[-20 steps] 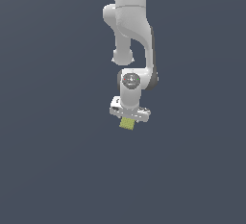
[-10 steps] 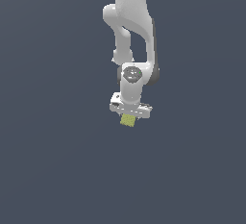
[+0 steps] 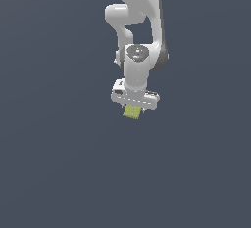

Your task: Pick up the object and move it to a goal position.

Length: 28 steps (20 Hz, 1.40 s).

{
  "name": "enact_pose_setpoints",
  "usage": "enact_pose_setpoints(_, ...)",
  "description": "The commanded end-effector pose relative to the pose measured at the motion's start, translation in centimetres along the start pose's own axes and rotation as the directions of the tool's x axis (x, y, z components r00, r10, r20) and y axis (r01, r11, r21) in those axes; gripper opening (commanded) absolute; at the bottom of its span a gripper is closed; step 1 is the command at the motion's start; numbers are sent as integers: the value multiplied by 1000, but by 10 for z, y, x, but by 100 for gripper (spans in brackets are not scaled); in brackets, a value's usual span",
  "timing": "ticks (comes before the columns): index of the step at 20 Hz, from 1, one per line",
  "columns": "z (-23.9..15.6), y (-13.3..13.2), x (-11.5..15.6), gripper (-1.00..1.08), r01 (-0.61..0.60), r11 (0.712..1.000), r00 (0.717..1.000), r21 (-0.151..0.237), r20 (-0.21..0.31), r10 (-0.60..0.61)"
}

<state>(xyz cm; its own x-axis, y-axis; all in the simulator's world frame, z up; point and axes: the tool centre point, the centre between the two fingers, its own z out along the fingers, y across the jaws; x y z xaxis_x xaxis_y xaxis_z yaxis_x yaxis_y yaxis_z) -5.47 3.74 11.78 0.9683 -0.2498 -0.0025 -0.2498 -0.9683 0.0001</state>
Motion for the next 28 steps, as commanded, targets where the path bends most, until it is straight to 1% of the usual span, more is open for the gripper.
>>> enact_pose_setpoints(1, -28, -1, -3, -100, 0, 1000, 1000, 1, -2, 0)
enact_pose_setpoints(10, -132, -4, -14, -100, 0, 1000, 1000, -1, -3, 0)
enact_pose_setpoints(16, -189, -6, -19, -100, 0, 1000, 1000, -1, -3, 0)
enact_pose_setpoints(22, -227, -8, -22, -100, 0, 1000, 1000, 0, -3, 0)
enact_pose_setpoints(28, -246, -9, -22, -100, 0, 1000, 1000, 0, -3, 0)
